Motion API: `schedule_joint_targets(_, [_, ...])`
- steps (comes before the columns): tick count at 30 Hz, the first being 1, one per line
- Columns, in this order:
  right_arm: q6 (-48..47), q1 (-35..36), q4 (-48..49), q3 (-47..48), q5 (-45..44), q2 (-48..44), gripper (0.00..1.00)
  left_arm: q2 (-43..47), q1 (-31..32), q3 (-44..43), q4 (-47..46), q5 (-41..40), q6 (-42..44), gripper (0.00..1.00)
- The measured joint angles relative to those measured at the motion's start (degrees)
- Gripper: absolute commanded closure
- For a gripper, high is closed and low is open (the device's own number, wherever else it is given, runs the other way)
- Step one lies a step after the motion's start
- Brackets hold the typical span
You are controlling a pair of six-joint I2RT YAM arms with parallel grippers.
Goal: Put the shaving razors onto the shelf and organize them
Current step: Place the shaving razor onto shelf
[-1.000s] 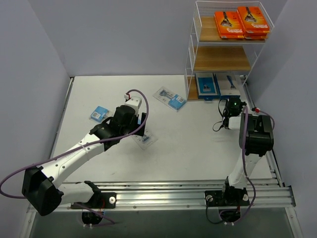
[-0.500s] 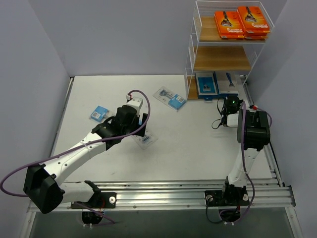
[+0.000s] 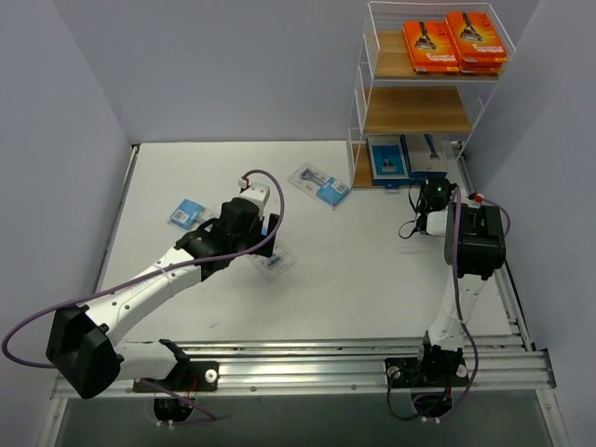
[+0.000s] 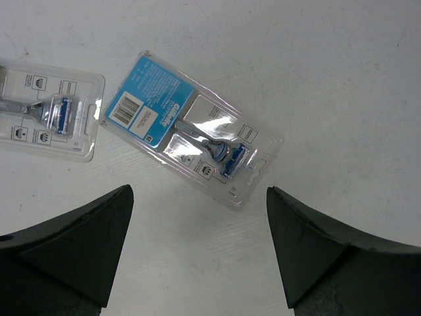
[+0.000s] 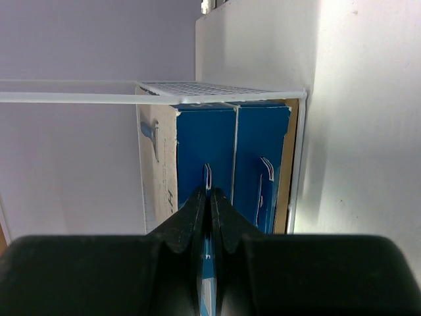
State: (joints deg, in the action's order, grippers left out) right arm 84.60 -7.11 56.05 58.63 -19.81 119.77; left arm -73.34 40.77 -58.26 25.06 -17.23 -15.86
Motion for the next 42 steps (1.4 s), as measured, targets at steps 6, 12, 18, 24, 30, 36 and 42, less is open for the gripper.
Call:
schedule_joint_targets(6, [0.02, -0.22, 0.39, 0.0, 0.68, 0.11, 0.89, -0.39, 0.0, -0.09, 0.0, -0.02, 0.0, 0.09])
schedule_joint_targets(12, [-0.68, -0.46, -0.09, -0.02, 2.19, 0.13, 0.7, -0.5, 0.0, -0.11, 0.0, -0.02, 0.02, 0.09])
schedule_joint_targets(18, [-1.51, -0.85, 0.15, -0.7, 2.78, 0.13, 0.62, -0.5, 0.0, -0.11, 0.02, 0.02, 0.31, 0.09])
schedule_joint_targets(24, [-2.29, -1.33, 0.31, -1.9, 3.32, -1.51, 0.59, -0.31, 0.0, -0.11, 0.02, 0.04, 0.63, 0.09])
schedule_joint_targets(30, [-2.47, -1.79, 0.26, -3.69, 3.74, -5.29, 0.57, 0.59, 0.0, -0.11, 0.33, 0.04, 1.14, 0.09])
schedule_joint_targets(36, [-3.48, -2.05, -0.09, -5.81, 4.35, -9.38, 0.55, 1.33, 0.0, -0.11, 0.9, 0.04, 1.49, 0.09])
schedule_joint_targets(42, [-6.62, -2.34, -2.8, -9.42, 6.16, -16.17, 0.55, 2.19, 0.0, -0.11, 0.92, 0.04, 1.6, 0.09])
